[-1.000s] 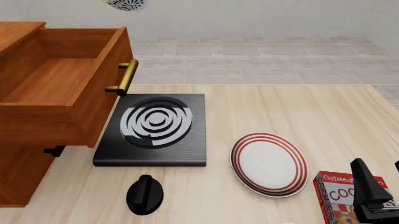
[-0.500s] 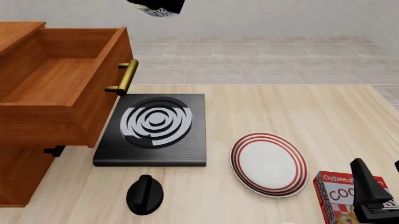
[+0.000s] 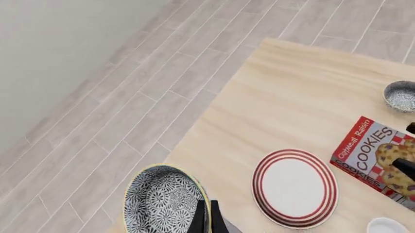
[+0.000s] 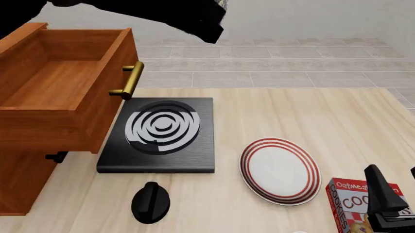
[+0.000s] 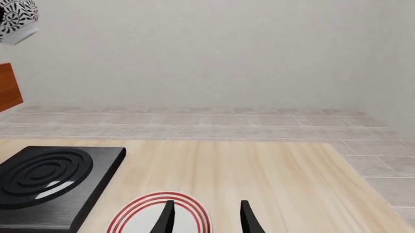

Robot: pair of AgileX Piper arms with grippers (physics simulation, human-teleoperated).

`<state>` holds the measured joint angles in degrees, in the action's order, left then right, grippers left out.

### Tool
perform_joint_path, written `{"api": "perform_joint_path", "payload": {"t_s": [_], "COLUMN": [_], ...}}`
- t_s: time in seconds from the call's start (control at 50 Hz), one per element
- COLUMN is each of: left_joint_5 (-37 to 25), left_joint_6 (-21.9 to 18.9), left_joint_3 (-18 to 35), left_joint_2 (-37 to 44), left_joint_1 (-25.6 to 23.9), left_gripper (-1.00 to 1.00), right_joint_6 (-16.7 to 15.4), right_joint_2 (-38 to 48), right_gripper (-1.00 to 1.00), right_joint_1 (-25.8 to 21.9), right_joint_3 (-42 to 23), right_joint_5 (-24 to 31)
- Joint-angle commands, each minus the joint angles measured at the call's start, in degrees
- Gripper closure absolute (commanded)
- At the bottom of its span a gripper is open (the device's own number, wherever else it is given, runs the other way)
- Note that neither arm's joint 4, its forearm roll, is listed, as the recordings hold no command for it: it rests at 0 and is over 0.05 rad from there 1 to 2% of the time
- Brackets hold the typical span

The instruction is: Pick the akita bowl in the top layer of the wooden cabinet and place it on the plate.

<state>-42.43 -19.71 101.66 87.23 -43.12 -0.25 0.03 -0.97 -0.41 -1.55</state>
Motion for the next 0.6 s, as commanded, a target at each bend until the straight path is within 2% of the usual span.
{"api": "perform_joint_path", "payload": {"t_s": [0.02,0.28,0.6], "left_joint_5": [1.0,1.6,3.6], "left_joint_6": [-2.1,-4.5,-7.6], "left_joint_3": [-1.4,-1.6,-5.0], "left_joint_2": [1.2,3.2,4.7], "left_joint_1": [-3.4,-5.6,-7.7], "left_gripper": [1.00,1.00,1.00], "right_joint_6": [-0.1,-0.1,0.0], "right_joint_2": [0.0,0.0,0.0], "right_gripper": [-1.00,-1.00,-1.00], "right_joint_1": [0.0,0.0,0.0], "right_joint_3": [0.0,0.0,0.0], "right_joint_5": [0.0,0.0,0.0]}}
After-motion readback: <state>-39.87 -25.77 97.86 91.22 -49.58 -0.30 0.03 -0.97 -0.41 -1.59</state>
